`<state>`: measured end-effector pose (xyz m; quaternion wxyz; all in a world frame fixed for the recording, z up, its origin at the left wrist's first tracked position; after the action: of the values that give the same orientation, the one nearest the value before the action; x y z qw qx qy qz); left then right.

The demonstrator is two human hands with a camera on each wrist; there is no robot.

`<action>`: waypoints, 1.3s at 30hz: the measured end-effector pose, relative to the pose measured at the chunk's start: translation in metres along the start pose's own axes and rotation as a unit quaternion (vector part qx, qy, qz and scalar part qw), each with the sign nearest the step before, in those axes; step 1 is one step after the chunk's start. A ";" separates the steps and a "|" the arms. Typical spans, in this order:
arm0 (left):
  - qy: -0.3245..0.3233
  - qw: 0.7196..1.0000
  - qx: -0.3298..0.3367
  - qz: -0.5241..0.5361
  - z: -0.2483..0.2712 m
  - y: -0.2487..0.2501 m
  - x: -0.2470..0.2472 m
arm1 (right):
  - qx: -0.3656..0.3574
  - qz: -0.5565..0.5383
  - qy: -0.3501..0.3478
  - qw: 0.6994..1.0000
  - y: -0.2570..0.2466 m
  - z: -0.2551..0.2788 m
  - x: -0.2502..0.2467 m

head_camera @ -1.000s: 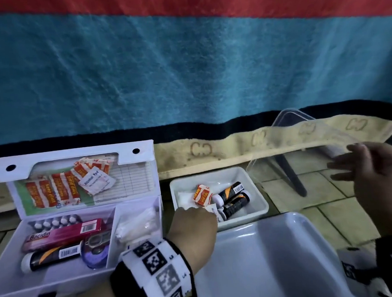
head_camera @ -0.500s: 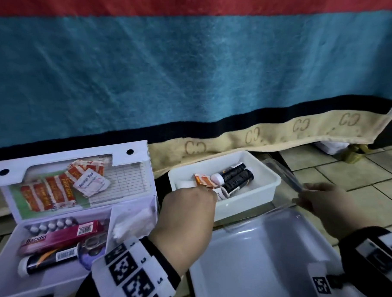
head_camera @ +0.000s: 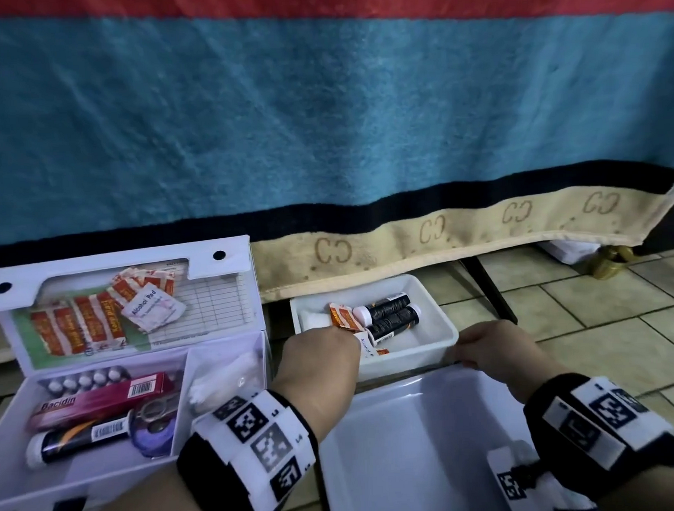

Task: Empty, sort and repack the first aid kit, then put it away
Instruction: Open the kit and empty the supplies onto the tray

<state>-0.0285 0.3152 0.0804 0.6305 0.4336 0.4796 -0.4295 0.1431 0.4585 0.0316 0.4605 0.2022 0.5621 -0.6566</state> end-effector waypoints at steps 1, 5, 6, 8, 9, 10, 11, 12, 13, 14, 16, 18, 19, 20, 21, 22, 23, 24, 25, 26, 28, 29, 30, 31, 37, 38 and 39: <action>-0.014 1.000 -0.009 0.004 -0.001 -0.001 0.003 | -0.013 0.037 -0.003 0.999 -0.002 0.002 -0.004; -0.026 0.999 -0.014 0.042 -0.002 -0.007 0.010 | -0.089 0.254 0.031 0.963 -0.022 0.027 -0.020; -0.026 0.998 -0.013 0.052 -0.002 -0.009 0.011 | -0.106 0.293 0.018 0.950 -0.028 0.037 -0.020; -0.015 0.997 -0.011 0.073 -0.002 -0.011 0.011 | -0.170 0.344 -0.053 0.922 -0.037 0.059 -0.012; -0.007 0.996 -0.007 0.090 -0.001 -0.012 0.009 | -0.224 0.356 -0.108 0.901 -0.042 0.072 -0.003; 0.005 0.994 -0.004 0.110 0.000 -0.013 0.006 | -0.290 0.352 -0.164 0.875 -0.047 0.084 0.006; 0.024 0.990 -0.002 0.137 0.003 -0.015 0.002 | -0.352 0.342 -0.209 0.846 -0.053 0.096 0.014; 0.047 0.983 -0.006 0.178 0.006 -0.019 -0.003 | -0.401 0.332 -0.230 0.822 -0.059 0.105 0.021; 0.069 0.975 -0.014 0.212 0.011 -0.025 -0.009 | -0.435 0.329 -0.232 0.805 -0.065 0.110 0.027; 0.093 0.969 -0.025 0.227 0.018 -0.031 -0.017 | -0.455 0.334 -0.229 0.793 -0.069 0.113 0.034; 0.127 0.969 -0.043 0.208 0.034 -0.049 -0.028 | -0.460 0.359 -0.240 0.776 -0.071 0.112 0.051; 0.126 0.967 -0.070 0.209 0.054 -0.067 -0.035 | -0.425 0.401 -0.264 0.767 -0.069 0.109 0.064; 0.110 0.968 -0.082 0.209 0.066 -0.074 -0.037 | -0.414 0.407 -0.268 0.769 -0.069 0.108 0.068; 0.077 0.972 -0.092 0.202 0.076 -0.081 -0.035 | -0.405 0.407 -0.272 0.772 -0.069 0.107 0.071; 0.040 0.975 -0.096 0.197 0.085 -0.086 -0.030 | -0.400 0.405 -0.273 0.776 -0.070 0.107 0.073; 0.008 0.976 -0.090 0.199 0.092 -0.088 -0.023 | -0.399 0.402 -0.270 0.779 -0.070 0.107 0.075; -0.016 0.976 -0.076 0.205 0.098 -0.086 -0.018 | -0.397 0.403 -0.268 0.780 -0.071 0.108 0.077; -0.029 0.978 -0.060 0.197 0.102 -0.084 -0.013 | -0.397 0.406 -0.267 0.779 -0.072 0.108 0.080; -0.035 0.984 -0.040 0.168 0.105 -0.080 -0.009 | -0.396 0.411 -0.268 0.776 -0.073 0.110 0.081; -0.039 0.991 -0.024 0.126 0.105 -0.077 -0.003 | -0.395 0.417 -0.269 0.773 -0.073 0.109 0.084; -0.038 0.997 -0.005 0.064 0.102 -0.074 0.006 | -0.392 0.421 -0.269 0.773 -0.072 0.109 0.086; -0.023 0.998 0.007 0.054 0.101 -0.071 0.005 | -0.393 0.422 -0.267 0.772 -0.072 0.109 0.087; 0.001 0.998 0.026 0.063 0.099 -0.071 0.005 | -0.394 0.423 -0.265 0.771 -0.072 0.109 0.088; -0.011 0.998 0.029 0.060 0.098 -0.070 0.003 | -0.393 0.424 -0.264 0.772 -0.072 0.109 0.088; 0.025 0.997 0.045 0.065 0.090 -0.061 0.006 | -0.380 0.439 -0.267 0.769 -0.068 0.112 0.088; 0.038 0.997 0.040 0.058 0.088 -0.062 0.011 | -0.377 0.440 -0.266 0.770 -0.068 0.113 0.088; 0.051 0.996 0.045 0.063 0.088 -0.062 0.009 | -0.376 0.438 -0.262 0.773 -0.069 0.114 0.087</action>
<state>-0.0656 0.2139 0.0774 0.6105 0.5127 0.4630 -0.3874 0.0713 0.3166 0.0340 0.8670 0.0567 0.4724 -0.1480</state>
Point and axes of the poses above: each hand's wrist, its own z-axis away from the middle knuckle, its own x-axis out of the palm, y = z × x, the point moved 3 cm from there along -z, towards the middle knuckle, and after that the axes turned 13 degrees about z, right-handed, at the moved point
